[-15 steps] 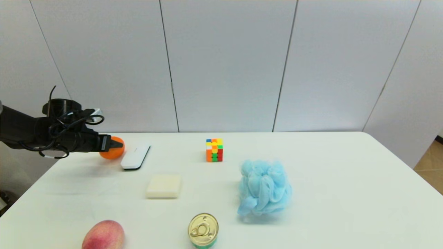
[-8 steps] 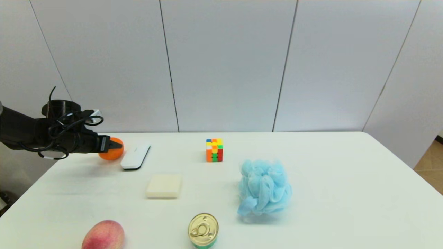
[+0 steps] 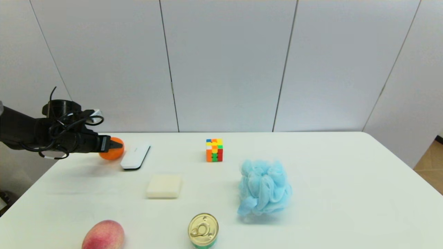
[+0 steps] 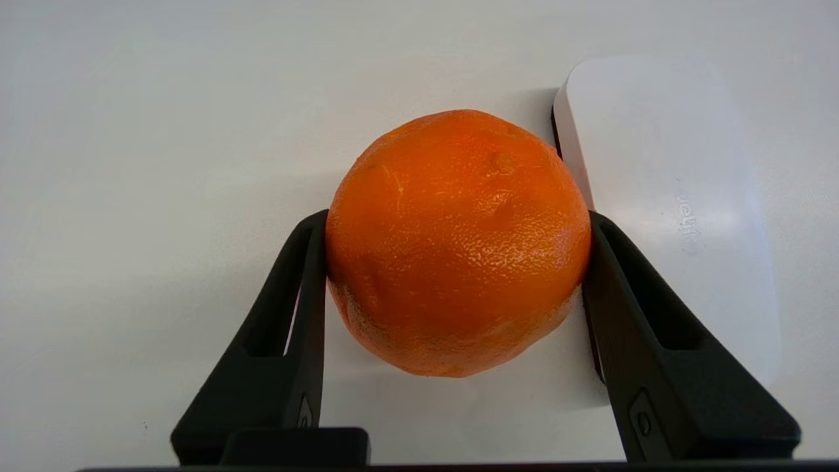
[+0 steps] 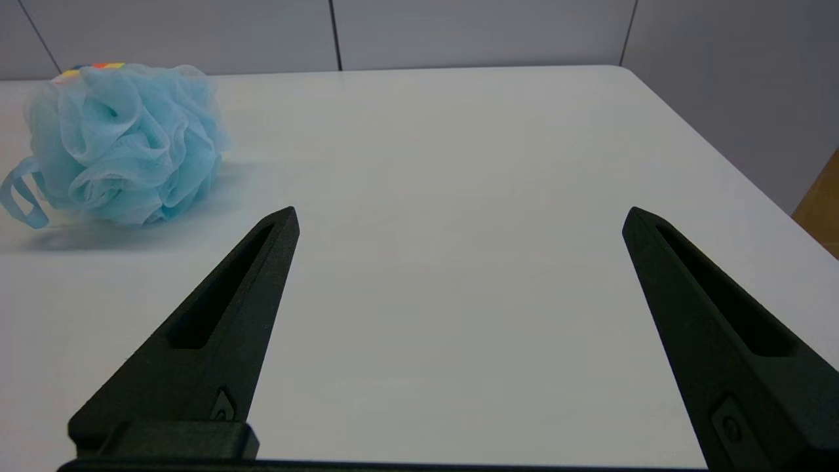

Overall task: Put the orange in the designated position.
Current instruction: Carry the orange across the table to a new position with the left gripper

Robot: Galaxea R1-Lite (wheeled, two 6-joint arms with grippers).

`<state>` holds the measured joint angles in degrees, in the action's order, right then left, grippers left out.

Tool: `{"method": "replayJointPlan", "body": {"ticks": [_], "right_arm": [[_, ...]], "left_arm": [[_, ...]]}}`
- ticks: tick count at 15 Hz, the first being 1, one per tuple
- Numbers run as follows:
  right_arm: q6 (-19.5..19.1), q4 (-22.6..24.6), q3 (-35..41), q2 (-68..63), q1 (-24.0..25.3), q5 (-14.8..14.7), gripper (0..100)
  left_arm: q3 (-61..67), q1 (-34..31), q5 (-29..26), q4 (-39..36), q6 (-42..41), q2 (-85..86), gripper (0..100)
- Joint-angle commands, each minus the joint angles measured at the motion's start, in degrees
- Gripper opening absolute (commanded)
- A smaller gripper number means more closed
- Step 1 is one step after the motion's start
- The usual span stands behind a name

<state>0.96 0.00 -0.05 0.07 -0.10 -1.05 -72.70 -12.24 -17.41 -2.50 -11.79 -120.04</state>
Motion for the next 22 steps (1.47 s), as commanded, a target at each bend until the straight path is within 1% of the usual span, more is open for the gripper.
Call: {"method": "replayJointPlan", "body": {"ticks": [1, 16, 17, 22], "right_arm": [[0.0, 0.0, 0.0, 0.0, 0.0, 0.0, 100], [0.0, 0.0, 0.0, 0.0, 0.0, 0.0, 100], [0.0, 0.0, 0.0, 0.0, 0.0, 0.0, 100], [0.0, 0.0, 0.0, 0.0, 0.0, 0.0, 100]], "left_arm": [[0.0, 0.1, -0.2, -0.1, -0.1, 0.1, 0], [0.2, 0.6, -0.2, -0.1, -0.1, -0.2, 0], [0.1, 0.6, -0.3, -0.1, -0.1, -0.2, 100], [0.0, 0.6, -0.3, -0.1, -0.1, -0.2, 100]]}}
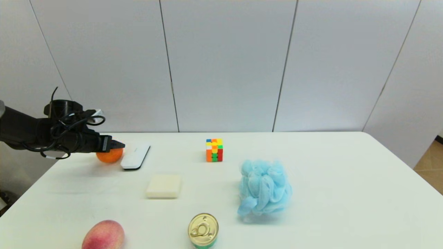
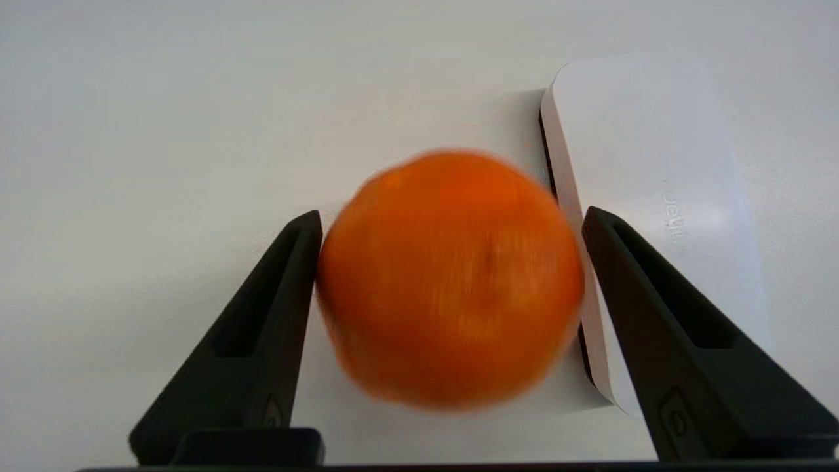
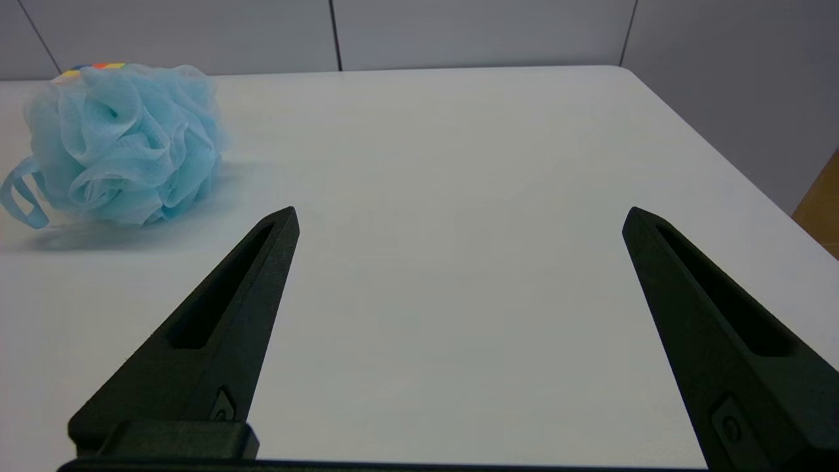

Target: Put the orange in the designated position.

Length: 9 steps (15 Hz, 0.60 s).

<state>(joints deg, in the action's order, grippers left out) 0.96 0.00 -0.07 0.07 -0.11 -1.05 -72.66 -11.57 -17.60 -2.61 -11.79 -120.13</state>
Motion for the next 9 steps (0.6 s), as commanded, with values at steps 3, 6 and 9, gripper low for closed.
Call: {"method": "replayJointPlan", "body": {"ticks": [3, 6, 9], "right_arm": [[0.0, 0.0, 0.0, 0.0, 0.0, 0.0, 100], [0.0, 0.0, 0.1, 0.0, -0.1, 0.0, 100], [0.0, 0.0, 0.0, 0.0, 0.0, 0.0, 100]], "left_arm": [[0.1, 0.0, -0.2, 0.0, -0.1, 0.0, 100], [0.1, 0.0, -0.2, 0.0, -0.1, 0.1, 100], [0.1, 0.0, -0.2, 0.0, -0.1, 0.2, 100]]}}
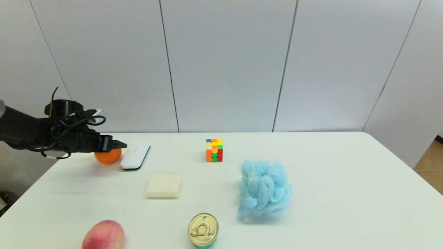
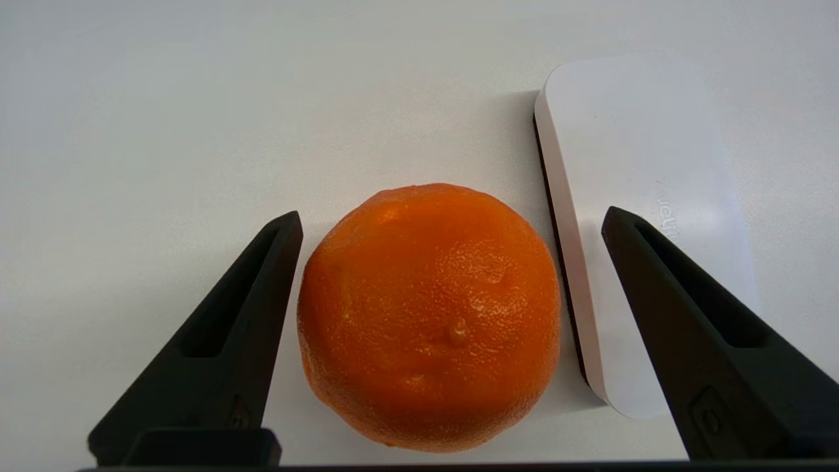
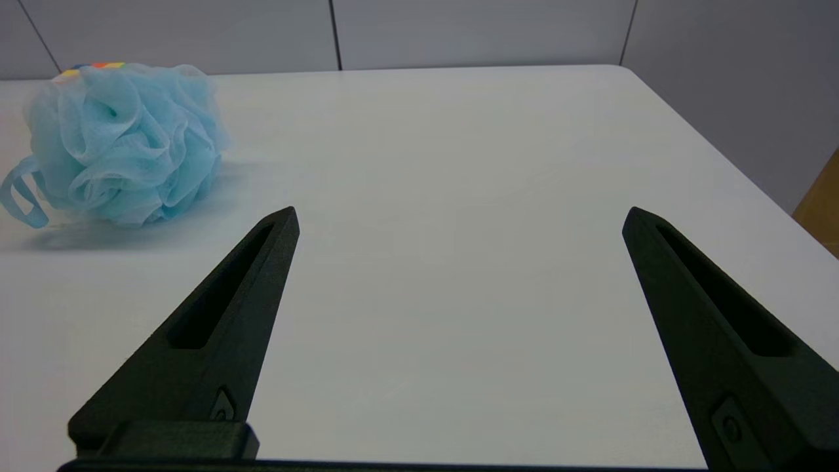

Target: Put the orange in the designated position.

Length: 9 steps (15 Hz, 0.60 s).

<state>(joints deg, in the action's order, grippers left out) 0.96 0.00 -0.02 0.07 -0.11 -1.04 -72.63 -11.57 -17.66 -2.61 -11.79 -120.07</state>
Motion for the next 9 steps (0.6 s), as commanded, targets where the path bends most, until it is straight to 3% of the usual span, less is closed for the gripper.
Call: {"method": "replayJointPlan", "body": {"ticks": [1, 9], "right_arm": [[0.0, 0.0, 0.0, 0.0, -0.1, 0.0, 100], [0.0, 0.0, -0.1, 0.0, 0.0, 0.0, 100]], "left_arm": [[0.0, 0.0, -0.1, 0.0, -0.1, 0.3, 100], [-0.1, -0.4, -0.1, 0.1, 1.2, 6.9, 100]]}}
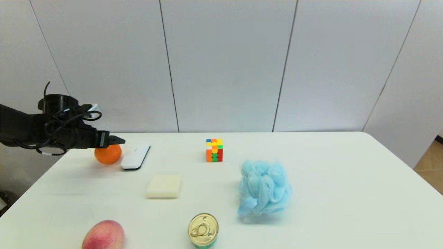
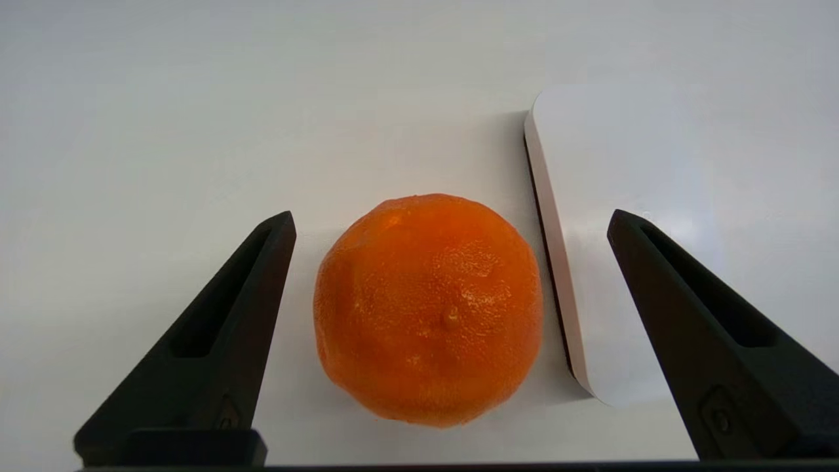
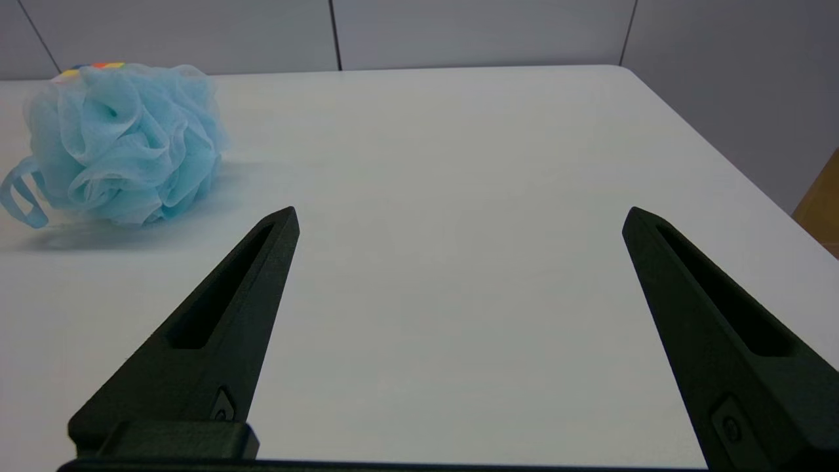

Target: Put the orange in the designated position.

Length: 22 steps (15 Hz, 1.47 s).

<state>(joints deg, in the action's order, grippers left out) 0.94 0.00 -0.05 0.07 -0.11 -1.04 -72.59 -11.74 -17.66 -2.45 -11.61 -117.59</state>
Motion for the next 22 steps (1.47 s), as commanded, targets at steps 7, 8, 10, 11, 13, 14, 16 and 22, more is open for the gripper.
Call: {"method": "replayJointPlan", "body": {"ticks": [7, 8, 10, 11, 13, 14, 16, 22], "right_arm": [[0.0, 0.0, 0.0, 0.0, 0.0, 0.0, 100], [0.0, 0.0, 0.0, 0.0, 0.0, 0.0, 100], [0.0, 0.0, 0.0, 0.0, 0.0, 0.0, 100], [0.0, 0.0, 0.0, 0.0, 0.0, 0.0, 100], [0.0, 0.0, 0.0, 0.0, 0.0, 0.0, 100], [0.0, 0.0, 0.0, 0.0, 0.0, 0.0, 100], [0.0, 0.0, 0.0, 0.0, 0.0, 0.0, 100], [0.0, 0.0, 0.0, 0.0, 0.0, 0.0, 100]], "left_arm": [[0.0, -3.1, -0.4, 3.9, 1.4, 26.8, 100], [0.0, -3.5, -0.4, 4.3, 1.3, 30.1, 100], [0.2, -3.6, -0.4, 4.3, 1.3, 36.6, 100], [0.7, -3.5, -0.4, 4.5, 1.1, 39.6, 100], [2.5, -3.2, -0.4, 6.4, 1.1, 46.5, 100], [3.8, -3.0, -0.4, 7.4, 0.9, 49.8, 100], [7.3, -1.8, -0.3, 7.6, 1.2, 56.7, 100], [17.7, 3.6, -0.2, 7.6, 1.0, 73.2, 100]]}}
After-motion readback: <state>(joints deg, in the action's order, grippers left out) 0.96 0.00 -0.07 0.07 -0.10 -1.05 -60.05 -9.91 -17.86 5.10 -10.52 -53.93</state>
